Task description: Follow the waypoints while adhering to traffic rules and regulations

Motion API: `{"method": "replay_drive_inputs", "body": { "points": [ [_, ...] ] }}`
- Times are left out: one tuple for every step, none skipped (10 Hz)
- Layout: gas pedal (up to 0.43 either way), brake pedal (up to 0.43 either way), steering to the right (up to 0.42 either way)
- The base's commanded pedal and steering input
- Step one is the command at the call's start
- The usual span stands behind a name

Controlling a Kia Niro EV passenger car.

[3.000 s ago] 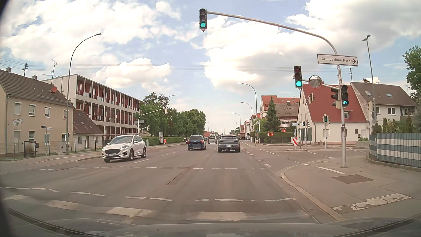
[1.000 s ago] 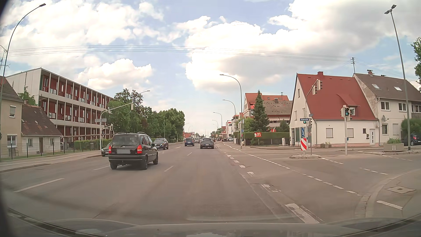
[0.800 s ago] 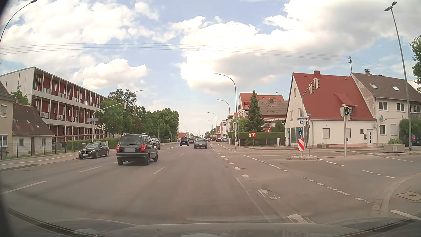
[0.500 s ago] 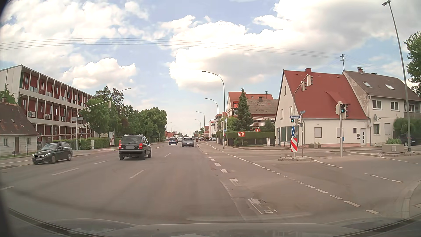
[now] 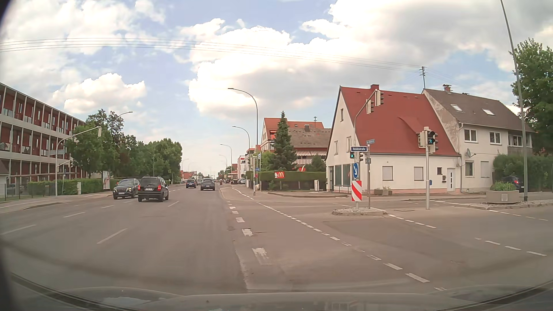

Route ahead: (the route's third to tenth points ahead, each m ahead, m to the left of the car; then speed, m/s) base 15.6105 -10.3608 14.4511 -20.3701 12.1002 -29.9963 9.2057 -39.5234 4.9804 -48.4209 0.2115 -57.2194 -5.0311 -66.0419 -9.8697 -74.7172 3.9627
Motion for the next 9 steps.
{"method": "replay_drive_inputs", "body": {
  "points": [
    [0.0, 0.018, 0.318],
    [0.0, 0.018, 0.329],
    [0.0, 0.018, 0.342],
    [0.0, 0.018, 0.353],
    [0.0, 0.018, 0.371],
    [0.0, 0.018, 0.388],
    [0.0, 0.018, 0.399],
    [0.0, 0.018, 0.401],
    [0.0, 0.018, 0.402]
  ]
}}
